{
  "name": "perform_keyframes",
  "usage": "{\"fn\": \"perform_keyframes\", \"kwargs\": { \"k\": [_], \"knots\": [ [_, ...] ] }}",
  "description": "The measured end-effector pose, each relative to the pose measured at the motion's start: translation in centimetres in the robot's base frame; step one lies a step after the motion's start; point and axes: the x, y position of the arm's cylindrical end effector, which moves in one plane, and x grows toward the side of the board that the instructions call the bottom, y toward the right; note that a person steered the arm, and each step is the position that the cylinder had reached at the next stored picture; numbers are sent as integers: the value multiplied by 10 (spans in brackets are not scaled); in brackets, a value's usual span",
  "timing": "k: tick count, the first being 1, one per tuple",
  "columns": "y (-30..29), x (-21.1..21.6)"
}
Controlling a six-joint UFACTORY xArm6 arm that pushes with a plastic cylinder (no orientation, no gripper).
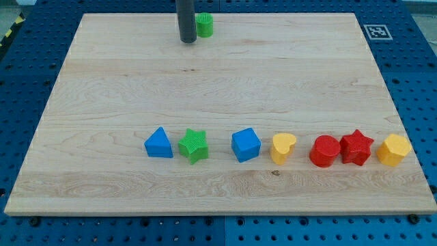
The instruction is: Place the green circle toward the top center
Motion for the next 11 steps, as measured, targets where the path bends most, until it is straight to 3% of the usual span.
{"fn": "perform_keyframes", "kwargs": {
  "k": [2, 3, 5, 7, 8, 11],
  "knots": [
    [21, -6],
    [0, 36],
    [-74, 195],
    [-74, 332],
    [-73, 333],
    [-54, 270]
  ]
}}
